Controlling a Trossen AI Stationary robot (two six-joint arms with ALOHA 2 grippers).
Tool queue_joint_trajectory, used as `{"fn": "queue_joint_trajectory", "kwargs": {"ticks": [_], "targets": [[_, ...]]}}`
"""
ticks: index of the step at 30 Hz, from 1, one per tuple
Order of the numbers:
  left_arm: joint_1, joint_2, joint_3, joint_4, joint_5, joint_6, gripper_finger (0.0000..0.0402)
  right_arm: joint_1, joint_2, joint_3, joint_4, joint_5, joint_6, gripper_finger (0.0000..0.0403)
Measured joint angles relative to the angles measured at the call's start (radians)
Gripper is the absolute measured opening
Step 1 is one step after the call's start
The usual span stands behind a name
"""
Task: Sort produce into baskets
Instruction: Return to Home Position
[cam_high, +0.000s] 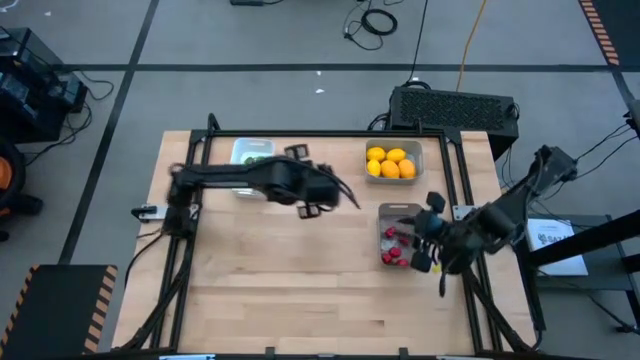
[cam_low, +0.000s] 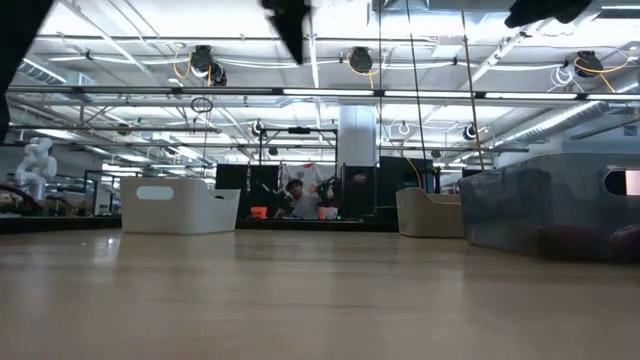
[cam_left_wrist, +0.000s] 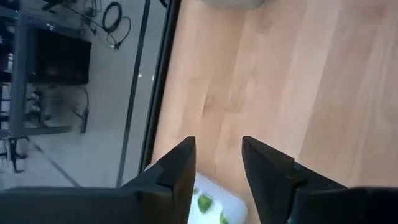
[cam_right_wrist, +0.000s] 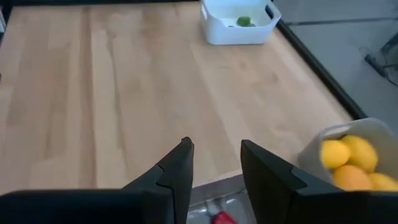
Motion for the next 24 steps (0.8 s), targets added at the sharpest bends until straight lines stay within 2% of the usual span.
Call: {"fn": "queue_joint_trajectory", "kwargs": {"ticks": [2,5,7,13,18,24], "targets": [[0.011,-0.101,-0.119,0.042,0.007,-0.002,0.0132,-0.028,-0.054,-0.025,0.015,-0.016,-0.066,0.0125],[0.029,-0.285,-0.347,0.211,0.009,-0.019,0.0123,-0.067,-0.155,-0.112,0.092,-0.058,-0.157,0.0125],[0.037,-0.410,-0.514,0.377,0.021,-0.028,0.0119,-0.088,-0.235,-0.199,0.184,-0.106,-0.215,0.0125],[0.032,-0.709,-0.971,0.918,0.200,0.020,0.0118,-0.165,-0.418,-0.445,0.560,-0.290,-0.412,0.0125],[0.036,-0.873,-1.234,1.141,0.221,-0.018,0.0118,-0.229,-0.460,-0.561,0.743,-0.423,-0.472,0.0125],[0.039,-1.032,-1.501,1.339,0.220,-0.112,0.0118,-0.278,-0.464,-0.655,0.761,-0.422,-0.470,0.0125]]}}
